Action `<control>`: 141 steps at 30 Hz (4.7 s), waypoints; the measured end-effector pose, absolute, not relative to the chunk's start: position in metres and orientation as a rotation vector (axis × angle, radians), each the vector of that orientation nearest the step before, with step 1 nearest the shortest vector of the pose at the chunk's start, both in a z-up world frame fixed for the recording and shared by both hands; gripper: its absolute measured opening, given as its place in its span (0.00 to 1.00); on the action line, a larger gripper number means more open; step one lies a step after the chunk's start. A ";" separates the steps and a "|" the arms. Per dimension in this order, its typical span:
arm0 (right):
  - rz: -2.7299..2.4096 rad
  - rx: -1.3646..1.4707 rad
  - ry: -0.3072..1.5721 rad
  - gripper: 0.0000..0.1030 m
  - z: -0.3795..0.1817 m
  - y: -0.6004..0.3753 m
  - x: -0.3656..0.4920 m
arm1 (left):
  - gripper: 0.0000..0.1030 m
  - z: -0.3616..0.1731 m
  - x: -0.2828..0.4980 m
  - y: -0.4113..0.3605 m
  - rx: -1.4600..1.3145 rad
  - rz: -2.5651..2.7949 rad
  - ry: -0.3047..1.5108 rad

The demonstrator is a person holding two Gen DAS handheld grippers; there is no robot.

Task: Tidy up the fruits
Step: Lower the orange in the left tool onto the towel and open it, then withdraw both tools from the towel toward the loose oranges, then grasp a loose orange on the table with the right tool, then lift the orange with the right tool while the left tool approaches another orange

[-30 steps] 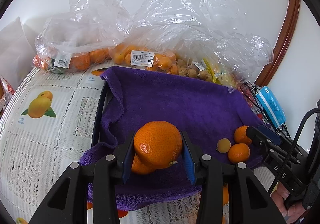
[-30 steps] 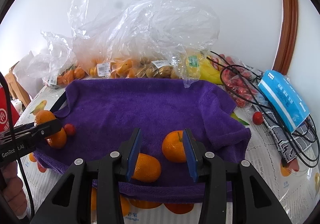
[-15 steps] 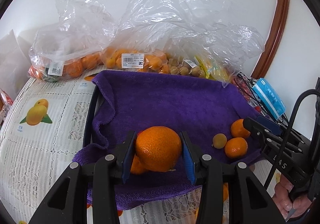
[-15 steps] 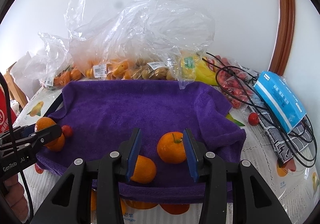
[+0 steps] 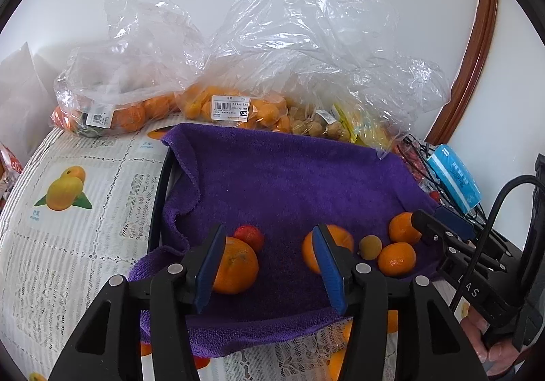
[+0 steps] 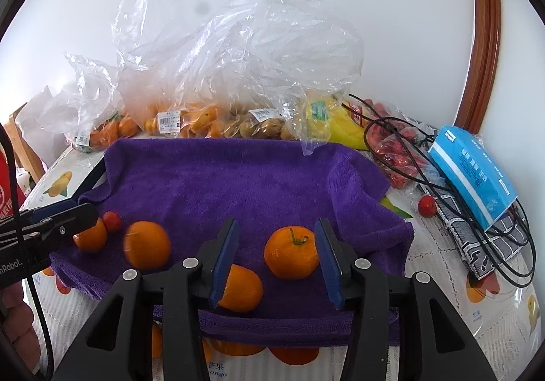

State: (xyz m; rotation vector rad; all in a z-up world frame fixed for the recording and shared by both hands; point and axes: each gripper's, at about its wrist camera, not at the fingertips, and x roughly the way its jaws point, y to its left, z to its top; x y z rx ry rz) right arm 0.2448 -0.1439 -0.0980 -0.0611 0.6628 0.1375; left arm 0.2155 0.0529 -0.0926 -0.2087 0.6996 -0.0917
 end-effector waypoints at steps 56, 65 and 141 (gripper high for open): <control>0.183 0.004 0.879 0.37 -0.147 -0.103 0.188 | 0.50 -0.095 0.158 0.084 -0.269 -0.077 0.711; 0.167 0.000 0.870 0.35 -0.147 -0.104 0.195 | 0.50 -0.095 0.159 0.082 -0.265 -0.088 0.715; 0.070 0.041 0.809 0.35 -0.131 -0.190 0.142 | 0.44 -0.133 0.152 -0.003 -0.115 -0.333 0.882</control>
